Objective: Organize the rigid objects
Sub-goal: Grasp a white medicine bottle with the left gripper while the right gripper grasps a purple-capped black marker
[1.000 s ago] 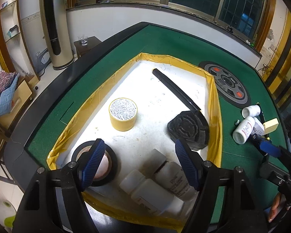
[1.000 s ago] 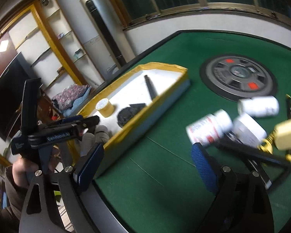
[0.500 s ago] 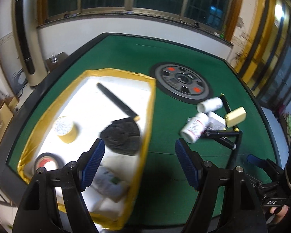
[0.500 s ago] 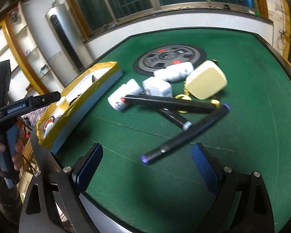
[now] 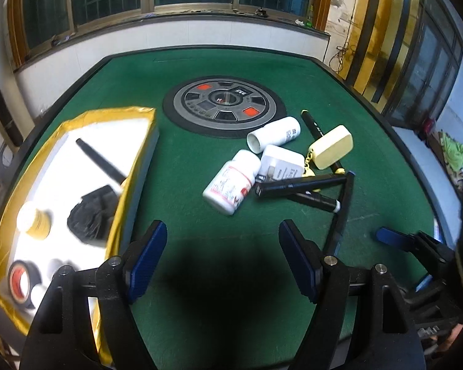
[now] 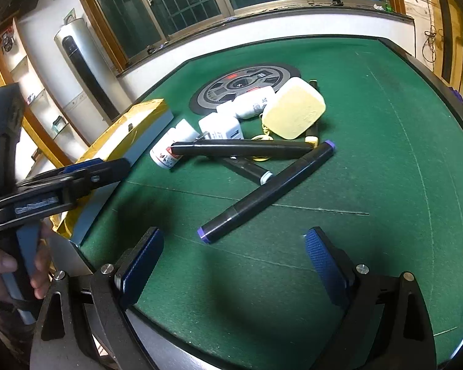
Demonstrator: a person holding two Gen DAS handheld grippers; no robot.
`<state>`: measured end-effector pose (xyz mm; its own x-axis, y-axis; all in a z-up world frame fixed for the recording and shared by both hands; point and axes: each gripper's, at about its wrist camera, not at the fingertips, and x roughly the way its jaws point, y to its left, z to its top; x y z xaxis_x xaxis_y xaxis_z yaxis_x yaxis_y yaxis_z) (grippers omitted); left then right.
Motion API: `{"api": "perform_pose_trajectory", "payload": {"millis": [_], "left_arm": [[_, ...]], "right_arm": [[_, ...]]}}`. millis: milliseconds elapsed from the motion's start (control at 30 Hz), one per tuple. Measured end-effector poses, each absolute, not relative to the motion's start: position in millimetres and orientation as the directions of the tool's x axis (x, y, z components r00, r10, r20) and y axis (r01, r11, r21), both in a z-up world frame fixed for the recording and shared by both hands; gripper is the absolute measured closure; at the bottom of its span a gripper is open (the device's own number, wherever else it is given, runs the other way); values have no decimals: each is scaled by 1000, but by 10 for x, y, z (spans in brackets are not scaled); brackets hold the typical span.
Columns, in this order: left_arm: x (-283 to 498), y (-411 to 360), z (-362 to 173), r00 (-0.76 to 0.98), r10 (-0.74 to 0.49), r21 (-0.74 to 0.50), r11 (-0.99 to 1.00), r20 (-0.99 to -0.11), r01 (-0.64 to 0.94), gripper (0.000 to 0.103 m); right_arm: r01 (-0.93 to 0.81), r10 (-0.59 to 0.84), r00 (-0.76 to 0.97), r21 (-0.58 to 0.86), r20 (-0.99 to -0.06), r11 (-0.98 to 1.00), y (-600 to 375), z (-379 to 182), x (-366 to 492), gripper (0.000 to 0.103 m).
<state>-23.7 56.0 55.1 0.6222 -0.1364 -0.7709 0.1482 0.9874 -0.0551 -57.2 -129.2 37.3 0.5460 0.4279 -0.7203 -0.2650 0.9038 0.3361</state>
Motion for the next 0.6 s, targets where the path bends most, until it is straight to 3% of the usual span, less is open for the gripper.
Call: {"api": "perform_pose_trajectory", "payload": {"millis": [467, 533, 600], "left_arm": [[243, 340, 175, 583, -106, 12, 981, -806, 195, 28], [264, 267, 154, 576, -111, 25, 974, -810, 223, 34], [253, 202, 143, 578, -92, 60, 969, -811, 238, 54]], "right_arm": [[-197, 394, 568, 346, -722, 917, -1530, 375, -692, 12], [-191, 395, 567, 352, -722, 916, -1563, 368, -700, 12], [-185, 393, 568, 353, -723, 917, -1578, 363, -699, 12]]}}
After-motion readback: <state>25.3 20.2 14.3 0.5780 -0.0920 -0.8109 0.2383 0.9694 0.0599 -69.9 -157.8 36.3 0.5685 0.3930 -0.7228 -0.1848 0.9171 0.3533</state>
